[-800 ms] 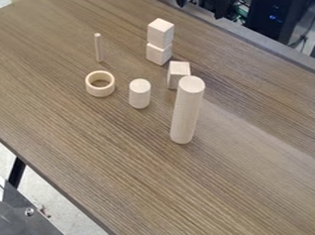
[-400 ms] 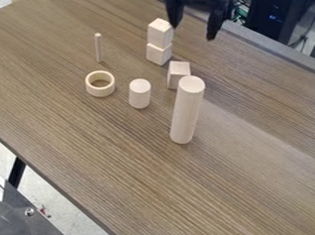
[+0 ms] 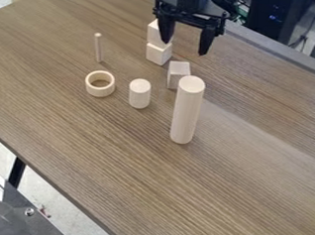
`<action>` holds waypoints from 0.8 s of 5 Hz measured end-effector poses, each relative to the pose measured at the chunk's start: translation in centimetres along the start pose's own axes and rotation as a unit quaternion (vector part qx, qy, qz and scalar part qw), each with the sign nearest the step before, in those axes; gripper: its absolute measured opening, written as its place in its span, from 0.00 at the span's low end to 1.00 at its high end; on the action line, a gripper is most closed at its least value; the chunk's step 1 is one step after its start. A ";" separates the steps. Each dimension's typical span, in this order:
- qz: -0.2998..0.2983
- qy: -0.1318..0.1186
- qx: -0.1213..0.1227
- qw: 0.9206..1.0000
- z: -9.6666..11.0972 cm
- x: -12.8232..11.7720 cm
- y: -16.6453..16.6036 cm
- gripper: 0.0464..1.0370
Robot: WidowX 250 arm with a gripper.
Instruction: Put the remaining cube on top of the tower
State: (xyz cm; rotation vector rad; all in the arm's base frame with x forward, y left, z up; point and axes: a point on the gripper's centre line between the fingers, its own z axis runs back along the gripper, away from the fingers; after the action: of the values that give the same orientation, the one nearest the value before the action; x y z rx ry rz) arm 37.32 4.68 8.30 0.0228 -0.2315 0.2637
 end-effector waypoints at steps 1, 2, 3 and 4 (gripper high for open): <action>0.025 0.004 0.004 1.000 -0.2 -0.3 0.1 0.96; 0.032 0.002 0.009 0.999 -0.2 -0.3 -0.2 0.96; 0.051 0.008 0.010 0.999 -0.6 -0.4 -0.4 0.96; 0.080 0.013 0.016 0.997 -1.0 -0.4 -0.4 0.96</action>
State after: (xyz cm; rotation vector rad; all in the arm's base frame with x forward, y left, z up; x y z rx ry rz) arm 37.22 4.27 7.21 0.0322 -0.2044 0.4263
